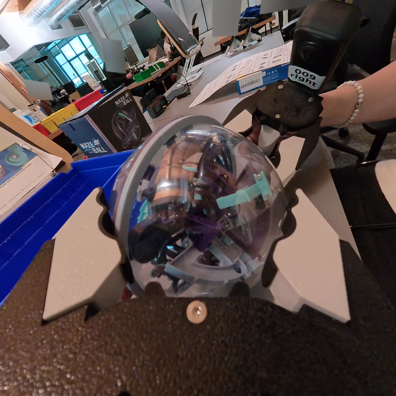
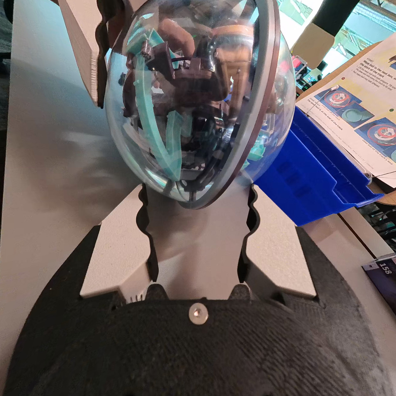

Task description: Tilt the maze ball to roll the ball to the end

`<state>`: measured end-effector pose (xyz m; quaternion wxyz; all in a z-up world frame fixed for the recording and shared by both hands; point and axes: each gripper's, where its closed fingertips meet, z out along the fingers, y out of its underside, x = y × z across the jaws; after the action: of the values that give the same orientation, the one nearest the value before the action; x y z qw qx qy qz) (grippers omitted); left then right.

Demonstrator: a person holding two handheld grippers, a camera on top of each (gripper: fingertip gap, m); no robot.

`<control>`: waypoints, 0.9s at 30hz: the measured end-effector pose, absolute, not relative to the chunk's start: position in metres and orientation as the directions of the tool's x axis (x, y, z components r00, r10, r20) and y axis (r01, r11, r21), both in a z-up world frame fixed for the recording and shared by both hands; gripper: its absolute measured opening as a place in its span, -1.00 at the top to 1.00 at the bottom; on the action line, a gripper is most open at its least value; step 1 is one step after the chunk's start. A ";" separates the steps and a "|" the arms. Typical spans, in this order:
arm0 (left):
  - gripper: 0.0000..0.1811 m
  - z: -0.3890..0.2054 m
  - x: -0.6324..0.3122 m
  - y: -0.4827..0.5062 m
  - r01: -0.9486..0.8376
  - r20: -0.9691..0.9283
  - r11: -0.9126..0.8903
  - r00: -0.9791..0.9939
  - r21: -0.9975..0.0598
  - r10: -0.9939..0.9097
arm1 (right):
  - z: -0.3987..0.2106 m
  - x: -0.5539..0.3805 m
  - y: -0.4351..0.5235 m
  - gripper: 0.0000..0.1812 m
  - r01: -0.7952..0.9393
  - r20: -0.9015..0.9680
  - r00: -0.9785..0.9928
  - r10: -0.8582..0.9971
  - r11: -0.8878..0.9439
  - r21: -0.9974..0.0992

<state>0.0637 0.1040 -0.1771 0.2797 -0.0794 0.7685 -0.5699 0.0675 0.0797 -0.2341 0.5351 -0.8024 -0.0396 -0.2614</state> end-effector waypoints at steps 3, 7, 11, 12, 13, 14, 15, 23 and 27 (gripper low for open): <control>-0.73 -0.177 0.064 0.104 0.197 -0.340 0.338 -0.830 -0.920 -0.442 | -0.234 0.068 0.080 -0.02 0.339 0.456 0.864 -0.215 -0.421 -0.841; -0.73 -0.177 0.064 0.103 0.194 -0.340 0.343 -0.829 -0.919 -0.444 | -0.234 0.068 0.080 -0.02 0.343 0.462 0.860 -0.217 -0.427 -0.837; -0.73 -0.177 0.066 0.102 0.177 -0.337 0.359 -0.826 -0.917 -0.453 | -0.236 0.070 0.079 -0.02 0.334 0.460 0.861 -0.219 -0.438 -0.834; -0.73 -0.177 0.067 0.101 0.172 -0.336 0.364 -0.824 -0.915 -0.455 | -0.237 0.071 0.079 -0.02 0.330 0.457 0.862 -0.219 -0.442 -0.834; -0.73 -0.177 0.068 0.101 0.166 -0.335 0.371 -0.824 -0.914 -0.457 | -0.237 0.072 0.078 -0.02 0.326 0.455 0.863 -0.219 -0.445 -0.834; -0.73 -0.177 0.068 0.100 0.161 -0.335 0.377 -0.823 -0.912 -0.459 | -0.238 0.072 0.078 -0.02 0.322 0.453 0.864 -0.220 -0.449 -0.833; -0.73 -0.177 0.069 0.099 0.156 -0.335 0.383 -0.822 -0.910 -0.461 | -0.239 0.073 0.077 -0.02 0.320 0.451 0.865 -0.220 -0.452 -0.833; -0.73 -0.178 0.075 0.097 0.096 -0.309 0.416 -0.819 -0.904 -0.483 | -0.243 0.080 0.076 -0.02 0.312 0.458 0.861 -0.221 -0.480 -0.820; -0.73 -0.179 0.078 0.096 0.062 -0.291 0.427 -0.818 -0.902 -0.495 | -0.245 0.083 0.076 -0.02 0.309 0.457 0.862 -0.217 -0.489 -0.815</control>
<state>0.0778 0.0964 -0.1787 0.2692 -0.1352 0.8007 -0.5178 0.0828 0.0759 -0.2448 0.5045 -0.8226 -0.0279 -0.2608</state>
